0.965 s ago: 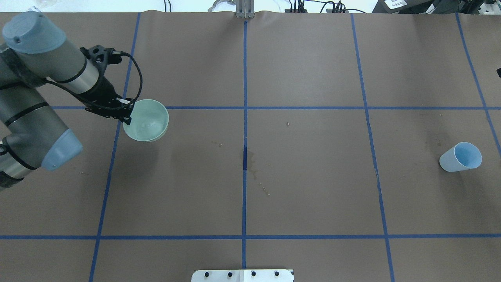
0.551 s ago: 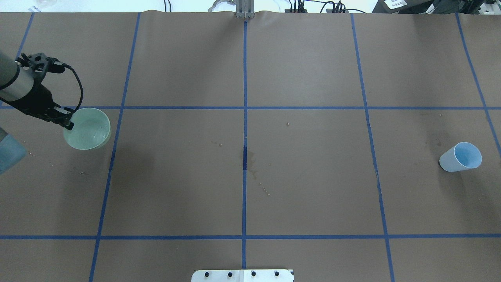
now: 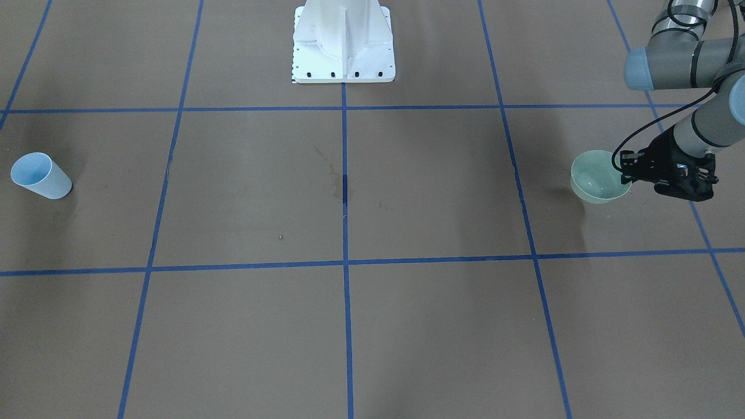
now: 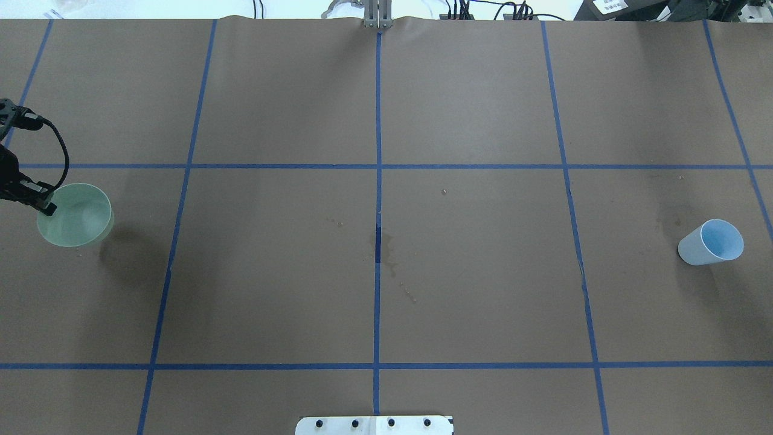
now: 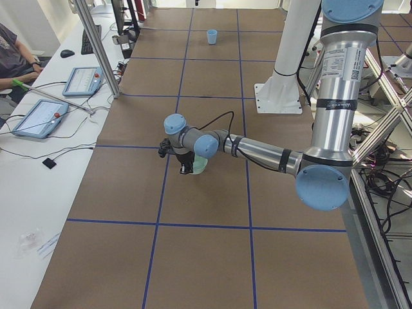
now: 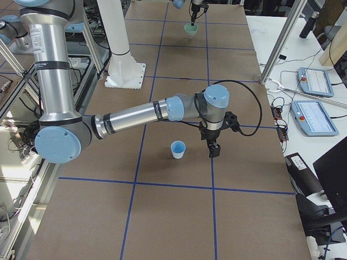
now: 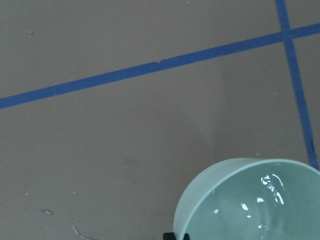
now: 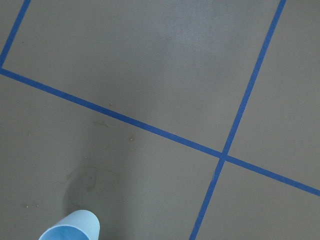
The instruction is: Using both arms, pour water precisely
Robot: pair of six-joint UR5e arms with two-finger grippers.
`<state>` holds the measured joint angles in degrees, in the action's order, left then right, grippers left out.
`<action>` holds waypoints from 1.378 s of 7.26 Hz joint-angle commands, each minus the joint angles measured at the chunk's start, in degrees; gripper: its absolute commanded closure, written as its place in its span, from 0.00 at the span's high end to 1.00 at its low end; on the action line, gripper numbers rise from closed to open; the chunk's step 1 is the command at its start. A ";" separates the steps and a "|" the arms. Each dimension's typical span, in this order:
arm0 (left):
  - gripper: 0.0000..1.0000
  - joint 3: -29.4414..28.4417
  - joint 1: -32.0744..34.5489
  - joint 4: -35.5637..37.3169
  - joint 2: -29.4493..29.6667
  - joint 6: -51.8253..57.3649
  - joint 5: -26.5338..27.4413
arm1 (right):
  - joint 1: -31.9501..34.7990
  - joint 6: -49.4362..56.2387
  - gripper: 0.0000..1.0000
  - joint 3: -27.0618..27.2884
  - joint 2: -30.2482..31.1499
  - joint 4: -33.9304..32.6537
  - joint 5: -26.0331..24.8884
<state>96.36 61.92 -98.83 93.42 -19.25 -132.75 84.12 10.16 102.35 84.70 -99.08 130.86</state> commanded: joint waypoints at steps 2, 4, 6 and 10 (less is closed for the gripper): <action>0.00 -4.15 0.13 -0.66 0.18 0.61 -0.40 | -0.01 0.04 0.99 0.13 -0.15 -0.50 0.09; 0.38 -4.77 0.04 -0.74 0.19 0.70 -0.40 | -0.01 0.04 0.99 0.31 -0.67 -2.16 0.09; 0.99 -4.60 0.04 -1.71 -0.08 2.79 -0.40 | -0.01 0.04 0.99 0.04 -0.68 -2.52 0.09; 1.00 -1.79 13.00 -1.54 0.36 10.59 -0.31 | 1.57 -0.05 1.00 -0.31 2.21 -2.17 1.85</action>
<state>94.13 69.42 -100.47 93.61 -13.03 -133.02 85.22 10.15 102.05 85.76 -101.47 131.84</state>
